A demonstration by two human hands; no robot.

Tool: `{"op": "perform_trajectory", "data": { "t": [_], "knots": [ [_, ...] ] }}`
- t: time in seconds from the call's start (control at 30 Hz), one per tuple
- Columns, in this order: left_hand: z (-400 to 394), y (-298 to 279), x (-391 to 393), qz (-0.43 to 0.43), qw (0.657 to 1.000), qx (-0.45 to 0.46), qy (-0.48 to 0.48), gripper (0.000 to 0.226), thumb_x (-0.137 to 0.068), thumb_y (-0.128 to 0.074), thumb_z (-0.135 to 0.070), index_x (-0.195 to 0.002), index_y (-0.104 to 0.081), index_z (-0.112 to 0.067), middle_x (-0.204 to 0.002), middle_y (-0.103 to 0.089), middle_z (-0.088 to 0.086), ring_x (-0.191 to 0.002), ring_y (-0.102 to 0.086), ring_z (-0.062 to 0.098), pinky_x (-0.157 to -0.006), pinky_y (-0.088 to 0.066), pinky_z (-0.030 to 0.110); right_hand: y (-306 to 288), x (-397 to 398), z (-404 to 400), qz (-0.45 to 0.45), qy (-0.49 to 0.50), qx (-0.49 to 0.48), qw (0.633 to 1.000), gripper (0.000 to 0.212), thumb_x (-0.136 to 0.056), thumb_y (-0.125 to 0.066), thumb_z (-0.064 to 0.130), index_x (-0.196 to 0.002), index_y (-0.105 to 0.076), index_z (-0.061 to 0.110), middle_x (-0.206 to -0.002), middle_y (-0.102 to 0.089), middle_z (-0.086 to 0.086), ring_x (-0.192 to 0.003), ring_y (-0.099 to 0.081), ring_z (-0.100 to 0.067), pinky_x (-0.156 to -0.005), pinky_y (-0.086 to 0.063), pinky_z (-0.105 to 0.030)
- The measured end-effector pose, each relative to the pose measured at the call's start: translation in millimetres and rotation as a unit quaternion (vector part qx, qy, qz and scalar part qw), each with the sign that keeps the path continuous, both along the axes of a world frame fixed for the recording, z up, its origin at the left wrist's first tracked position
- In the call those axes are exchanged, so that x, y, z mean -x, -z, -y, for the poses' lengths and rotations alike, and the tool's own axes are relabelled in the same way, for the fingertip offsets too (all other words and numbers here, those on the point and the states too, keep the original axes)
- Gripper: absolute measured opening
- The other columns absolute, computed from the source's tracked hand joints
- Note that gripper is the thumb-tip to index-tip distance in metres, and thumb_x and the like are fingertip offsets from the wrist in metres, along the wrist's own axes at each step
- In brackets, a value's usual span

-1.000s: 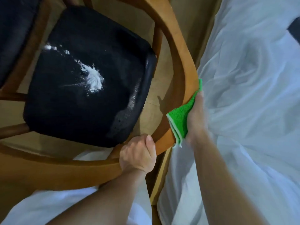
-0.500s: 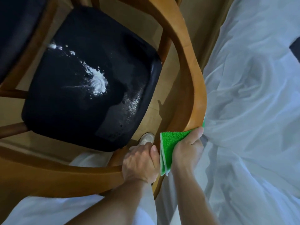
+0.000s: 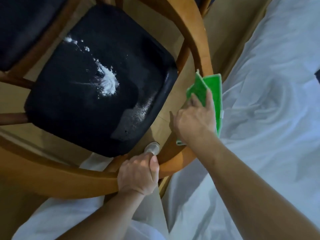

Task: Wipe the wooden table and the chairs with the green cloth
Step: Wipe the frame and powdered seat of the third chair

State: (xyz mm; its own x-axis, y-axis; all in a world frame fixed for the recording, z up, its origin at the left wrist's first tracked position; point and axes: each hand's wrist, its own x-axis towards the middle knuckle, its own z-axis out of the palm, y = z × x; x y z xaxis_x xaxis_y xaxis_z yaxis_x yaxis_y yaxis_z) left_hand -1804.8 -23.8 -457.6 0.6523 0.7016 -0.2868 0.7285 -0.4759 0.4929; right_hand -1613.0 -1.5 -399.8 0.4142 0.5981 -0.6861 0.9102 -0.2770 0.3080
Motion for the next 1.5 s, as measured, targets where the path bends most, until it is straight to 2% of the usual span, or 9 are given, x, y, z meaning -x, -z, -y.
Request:
{"op": "perform_trajectory", "data": {
  "t": [0.17,0.23,0.5,0.83,1.0,1.23,1.3,1.4,1.5],
  "knots": [
    [0,1,2,0.018,1.0,-0.026,-0.002,0.049,-0.095,-0.026,-0.028,-0.063,-0.061,-0.018,-0.056,-0.061,0.0,-0.046,-0.059,0.019,-0.048,-0.045,0.025,-11,45,-2,-0.18,0.008,0.061,0.982,0.032,-0.1,-0.039,0.026,-0.121,-0.063,0.02,-0.125,-0.063,-0.003,-0.119,-0.056,-0.027,-0.091,-0.038,-0.04],
    [0,2,2,0.027,0.999,-0.036,-0.009,0.047,-0.093,-0.028,-0.026,-0.06,-0.059,-0.017,-0.054,-0.06,0.003,-0.044,-0.057,0.023,-0.046,-0.044,0.026,-8,53,1,-0.191,0.002,0.051,0.98,0.031,-0.102,-0.04,0.029,-0.117,-0.065,0.02,-0.121,-0.064,-0.002,-0.114,-0.058,-0.027,-0.078,-0.035,-0.036],
    [5,8,7,0.007,0.999,-0.034,0.006,0.053,-0.097,-0.025,-0.029,-0.068,-0.068,-0.018,-0.059,-0.063,-0.003,-0.05,-0.059,0.015,-0.051,-0.047,0.025,1,-13,-2,-0.025,-0.047,0.042,0.998,0.046,-0.092,-0.056,0.042,-0.135,-0.053,0.024,-0.143,-0.051,-0.001,-0.146,-0.025,-0.031,-0.114,0.006,-0.062],
    [3,3,1,0.038,0.999,-0.037,-0.008,0.046,-0.096,-0.033,-0.028,-0.063,-0.063,-0.017,-0.054,-0.06,-0.002,-0.044,-0.058,0.018,-0.05,-0.038,0.02,8,53,48,0.022,0.183,-0.283,0.941,0.049,-0.091,-0.045,0.033,-0.137,-0.056,0.017,-0.153,-0.041,-0.002,-0.148,-0.017,-0.028,-0.118,0.003,-0.051],
    [-1,8,6,-0.115,0.989,0.034,0.087,0.016,-0.069,-0.077,-0.032,-0.074,-0.063,-0.025,-0.066,-0.065,-0.004,-0.057,-0.064,0.017,-0.054,-0.049,0.026,19,104,73,-0.014,0.186,-0.289,0.939,0.067,-0.085,-0.042,0.05,-0.14,-0.053,0.015,-0.153,-0.04,-0.003,-0.145,-0.02,-0.025,-0.119,0.006,-0.049],
    [3,2,1,0.036,0.999,-0.031,-0.007,0.048,-0.096,-0.028,-0.027,-0.065,-0.064,-0.018,-0.051,-0.057,-0.004,-0.041,-0.056,0.016,-0.048,-0.033,0.018,17,51,57,-0.005,0.327,-0.426,0.844,0.068,-0.09,-0.05,0.028,-0.153,-0.026,0.016,-0.162,-0.02,-0.005,-0.149,-0.016,-0.023,-0.118,-0.022,-0.05],
    [3,2,0,0.038,0.999,-0.035,-0.001,0.051,-0.097,-0.025,-0.028,-0.066,-0.065,-0.018,-0.051,-0.058,-0.004,-0.041,-0.055,0.015,-0.048,-0.033,0.018,13,17,47,-0.073,0.448,-0.431,0.78,0.071,-0.097,-0.048,0.033,-0.156,-0.01,0.022,-0.156,-0.029,-0.004,-0.137,-0.04,-0.023,-0.104,-0.046,-0.04],
    [3,4,1,0.033,0.999,-0.023,-0.005,0.061,-0.1,-0.016,-0.034,-0.067,-0.065,-0.02,-0.052,-0.057,-0.006,-0.041,-0.052,0.011,-0.046,-0.033,0.019,12,-42,25,-0.163,0.576,-0.39,0.7,0.047,-0.101,-0.042,0.045,-0.137,-0.043,0.016,-0.094,-0.06,0.004,-0.072,-0.061,-0.004,-0.055,-0.047,-0.016],
    [5,7,3,0.017,1.0,-0.014,-0.009,0.055,-0.098,-0.021,-0.033,-0.068,-0.065,-0.02,-0.055,-0.058,-0.007,-0.044,-0.053,0.01,-0.044,-0.039,0.021,8,-71,13,-0.231,0.63,-0.355,0.651,0.04,-0.101,-0.038,0.052,-0.095,-0.059,0.018,-0.075,-0.058,0.003,-0.063,-0.057,-0.008,-0.058,-0.044,-0.024]
  ]
}}
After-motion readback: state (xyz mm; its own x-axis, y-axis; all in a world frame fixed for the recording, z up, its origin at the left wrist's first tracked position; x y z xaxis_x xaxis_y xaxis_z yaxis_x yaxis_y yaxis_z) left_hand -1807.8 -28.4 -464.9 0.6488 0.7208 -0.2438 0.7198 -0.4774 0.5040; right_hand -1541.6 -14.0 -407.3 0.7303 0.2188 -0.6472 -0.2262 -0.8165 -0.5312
